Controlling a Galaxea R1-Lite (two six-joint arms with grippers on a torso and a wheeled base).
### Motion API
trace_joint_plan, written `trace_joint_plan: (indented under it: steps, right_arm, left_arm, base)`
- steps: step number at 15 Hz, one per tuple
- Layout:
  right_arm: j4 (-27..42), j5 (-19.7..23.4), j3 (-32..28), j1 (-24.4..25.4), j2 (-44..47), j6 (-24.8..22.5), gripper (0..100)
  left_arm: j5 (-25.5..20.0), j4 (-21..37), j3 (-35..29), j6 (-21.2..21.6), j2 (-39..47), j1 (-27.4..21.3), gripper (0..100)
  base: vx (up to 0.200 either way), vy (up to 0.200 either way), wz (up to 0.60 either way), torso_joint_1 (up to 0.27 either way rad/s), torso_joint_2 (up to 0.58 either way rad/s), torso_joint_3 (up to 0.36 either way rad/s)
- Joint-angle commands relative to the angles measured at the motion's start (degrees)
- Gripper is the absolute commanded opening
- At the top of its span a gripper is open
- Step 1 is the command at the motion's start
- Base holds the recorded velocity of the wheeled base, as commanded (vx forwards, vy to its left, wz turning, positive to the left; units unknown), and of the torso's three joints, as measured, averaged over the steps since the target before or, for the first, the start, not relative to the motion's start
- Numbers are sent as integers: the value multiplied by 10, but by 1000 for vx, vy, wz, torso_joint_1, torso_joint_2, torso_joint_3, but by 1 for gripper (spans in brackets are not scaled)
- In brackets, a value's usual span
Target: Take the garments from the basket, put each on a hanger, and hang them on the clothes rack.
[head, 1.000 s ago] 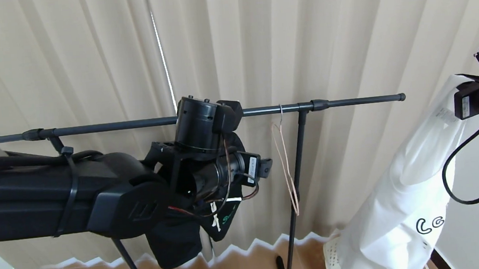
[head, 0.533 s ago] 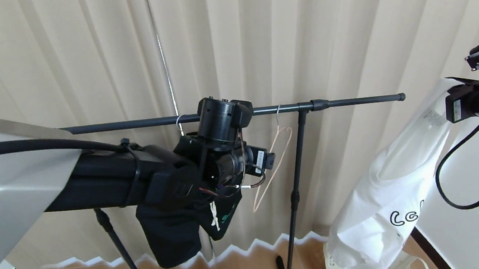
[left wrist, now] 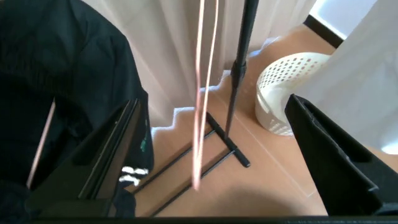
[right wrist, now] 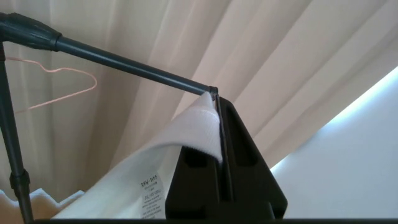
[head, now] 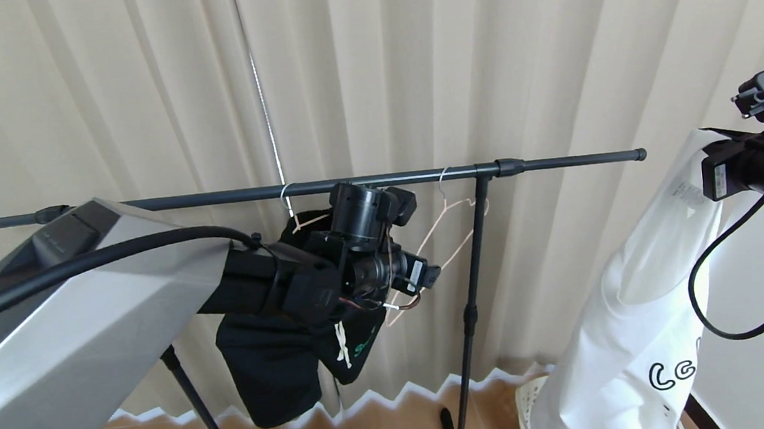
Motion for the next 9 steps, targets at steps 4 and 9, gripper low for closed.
trace_joint_plan:
  steps: [4, 9]
  right_arm:
    - [0, 0, 4, 7, 2, 0, 0]
    - [-6, -13, 4, 13, 12, -1, 0]
  left_arm:
    - [-6, -65, -51, 22, 96, 13, 100]
    - [11, -59, -131, 20, 148, 12, 100]
  base:
    - [0, 0, 0, 0, 0, 0]
    - [0, 0, 0, 0, 0, 0]
